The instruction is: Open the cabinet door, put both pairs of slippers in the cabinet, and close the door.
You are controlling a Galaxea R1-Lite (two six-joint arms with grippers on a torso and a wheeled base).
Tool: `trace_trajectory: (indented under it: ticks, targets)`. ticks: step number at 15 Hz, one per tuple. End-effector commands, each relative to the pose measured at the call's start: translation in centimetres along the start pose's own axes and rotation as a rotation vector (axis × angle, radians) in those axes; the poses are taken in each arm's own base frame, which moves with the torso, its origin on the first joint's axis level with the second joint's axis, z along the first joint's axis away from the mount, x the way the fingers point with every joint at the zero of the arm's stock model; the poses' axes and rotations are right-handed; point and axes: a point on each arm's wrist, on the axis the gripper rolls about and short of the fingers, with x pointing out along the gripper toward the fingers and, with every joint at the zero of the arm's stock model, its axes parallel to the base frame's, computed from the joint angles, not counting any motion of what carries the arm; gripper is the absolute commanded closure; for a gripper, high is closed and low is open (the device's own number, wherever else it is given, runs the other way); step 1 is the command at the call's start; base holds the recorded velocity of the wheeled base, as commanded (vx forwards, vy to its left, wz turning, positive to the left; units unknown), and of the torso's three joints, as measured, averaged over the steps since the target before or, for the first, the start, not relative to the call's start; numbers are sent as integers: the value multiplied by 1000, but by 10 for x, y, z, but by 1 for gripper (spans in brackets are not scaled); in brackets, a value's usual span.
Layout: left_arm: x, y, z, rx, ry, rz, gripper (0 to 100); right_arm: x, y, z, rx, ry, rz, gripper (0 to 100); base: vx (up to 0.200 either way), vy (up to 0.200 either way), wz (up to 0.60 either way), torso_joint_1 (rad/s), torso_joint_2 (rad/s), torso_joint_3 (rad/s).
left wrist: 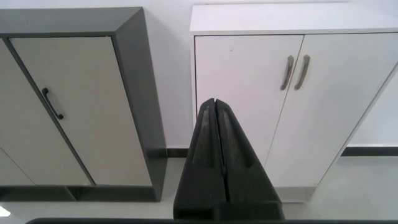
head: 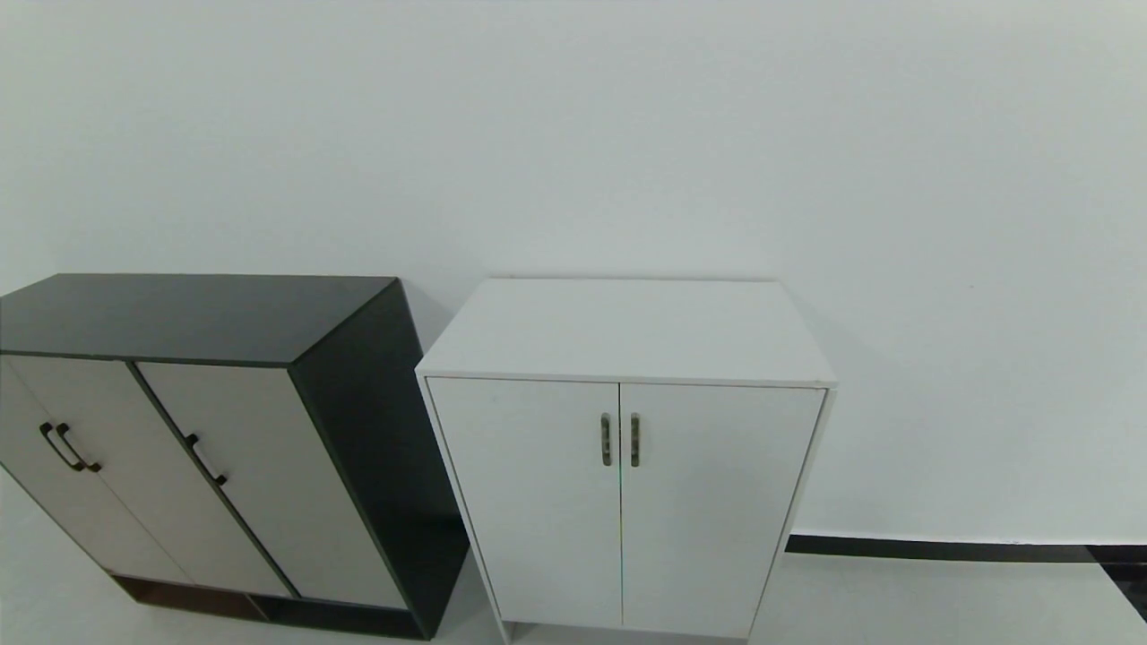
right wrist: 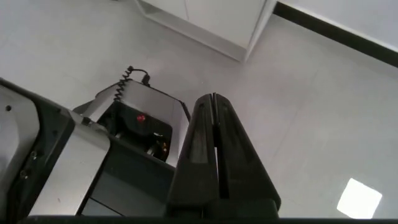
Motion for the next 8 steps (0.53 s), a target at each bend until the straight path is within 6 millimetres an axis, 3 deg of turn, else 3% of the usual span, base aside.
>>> trace_trajectory:
  ticks: [1, 4, 8]
  targets:
    - [0, 0, 0, 0, 0, -1, 100, -1, 0, 0, -1, -14, 1, 100, 0, 0, 0, 0, 0, 0]
    - [0, 0, 0, 0, 0, -1, 100, -10, -2, -7, 27, -95, -103, 100, 0, 0, 0, 0, 0, 0]
    - [0, 0, 0, 0, 0, -1, 100, -32, -1, -21, 158, -417, -348, 100, 0, 0, 0, 0, 0, 0]
